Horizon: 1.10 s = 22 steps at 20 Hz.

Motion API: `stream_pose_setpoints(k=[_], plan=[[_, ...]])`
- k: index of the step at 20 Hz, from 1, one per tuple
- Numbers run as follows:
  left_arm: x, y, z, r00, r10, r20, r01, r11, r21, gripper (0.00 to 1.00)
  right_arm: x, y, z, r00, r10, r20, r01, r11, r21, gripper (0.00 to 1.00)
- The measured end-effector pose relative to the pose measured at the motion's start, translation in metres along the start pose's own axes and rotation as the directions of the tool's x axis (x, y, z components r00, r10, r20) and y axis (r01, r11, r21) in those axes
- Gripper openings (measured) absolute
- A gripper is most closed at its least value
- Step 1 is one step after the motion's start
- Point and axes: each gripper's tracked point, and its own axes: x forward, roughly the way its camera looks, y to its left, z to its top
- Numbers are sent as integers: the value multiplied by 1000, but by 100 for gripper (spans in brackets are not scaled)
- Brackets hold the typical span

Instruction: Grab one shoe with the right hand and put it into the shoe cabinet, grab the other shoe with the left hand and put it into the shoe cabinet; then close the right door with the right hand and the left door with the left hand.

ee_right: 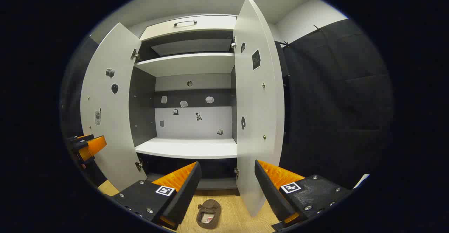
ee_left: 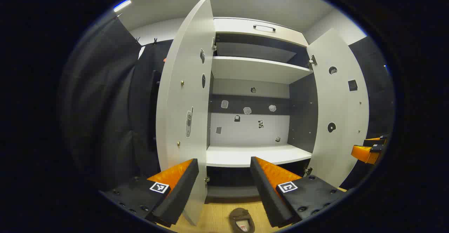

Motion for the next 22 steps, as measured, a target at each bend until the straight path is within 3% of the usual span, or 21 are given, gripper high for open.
stream_pose_setpoints(k=[2, 5, 6, 14, 22], plan=[[-1, -4, -2, 1000, -9, -4, 9, 1000, 1, 99, 1, 0, -2, 1000, -3, -6, 3, 1000, -1, 94], [-2, -8, -1, 1000, -10, 3, 10, 1000, 6, 94, 0, -1, -5, 1000, -3, -12, 3, 1000, -8, 94], [-2, -9, 0, 1000, -11, 3, 11, 1000, 8, 99, 0, 0, -5, 1000, -2, -13, 2, 1000, -10, 94], [-4, -6, -1, 1000, -4, 3, 4, 1000, 15, 96, 4, 3, -10, 1000, 6, -21, -6, 1000, -10, 94], [-4, 8, -7, 999, 35, -10, -34, 999, 25, 96, 17, 17, -74, 991, 25, -128, -22, 1000, 22, 94]])
